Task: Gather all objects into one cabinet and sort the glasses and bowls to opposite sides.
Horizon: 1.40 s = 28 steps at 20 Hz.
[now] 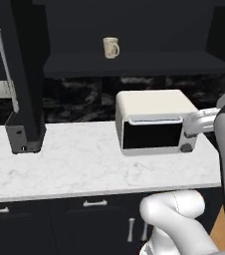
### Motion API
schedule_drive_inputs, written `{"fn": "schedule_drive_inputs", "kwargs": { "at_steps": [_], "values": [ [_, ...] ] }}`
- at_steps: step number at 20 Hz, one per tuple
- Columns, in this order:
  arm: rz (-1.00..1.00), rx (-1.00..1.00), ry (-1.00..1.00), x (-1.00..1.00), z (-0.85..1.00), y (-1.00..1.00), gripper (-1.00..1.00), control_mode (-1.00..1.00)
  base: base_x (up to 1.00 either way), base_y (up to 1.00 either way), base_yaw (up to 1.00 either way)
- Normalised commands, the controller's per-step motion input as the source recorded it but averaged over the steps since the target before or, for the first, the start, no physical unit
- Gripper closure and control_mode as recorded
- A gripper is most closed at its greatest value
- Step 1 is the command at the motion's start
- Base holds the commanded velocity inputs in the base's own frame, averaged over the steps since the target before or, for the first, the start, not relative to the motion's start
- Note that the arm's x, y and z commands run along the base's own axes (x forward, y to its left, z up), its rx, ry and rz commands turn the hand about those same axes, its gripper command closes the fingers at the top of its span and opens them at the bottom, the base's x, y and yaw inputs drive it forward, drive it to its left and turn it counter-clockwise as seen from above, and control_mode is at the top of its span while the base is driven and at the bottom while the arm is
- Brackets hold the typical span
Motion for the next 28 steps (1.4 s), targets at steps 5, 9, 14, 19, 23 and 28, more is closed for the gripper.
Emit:
{"fn": "schedule_drive_inputs", "kwargs": {
  "at_steps": [5, 9, 14, 19, 23, 28],
  "values": [
    [0.0, 0.0, 0.0, 0.0, 0.0, 0.0, -1.0, 1.0, 0.63, 0.11, -0.09],
    [0.0, 0.0, 0.0, 0.0, 0.0, 0.0, -1.0, 1.0, 0.33, 0.43, -0.23],
    [0.0, 0.0, 0.0, 0.0, 0.0, 0.0, -1.0, 1.0, 0.11, 0.54, -0.17],
    [0.0, 0.0, 0.0, 0.0, 0.0, 0.0, -1.0, 1.0, 0.23, 0.36, -0.03],
    [0.0, 0.0, 0.0, 0.0, 0.0, 0.0, -1.0, 1.0, 0.39, -0.04, 0.0],
    [0.0, 0.0, -0.13, 0.0, 0.18, 0.0, -1.0, -1.0, 0.1, 0.0, 0.0]
  ]
}}
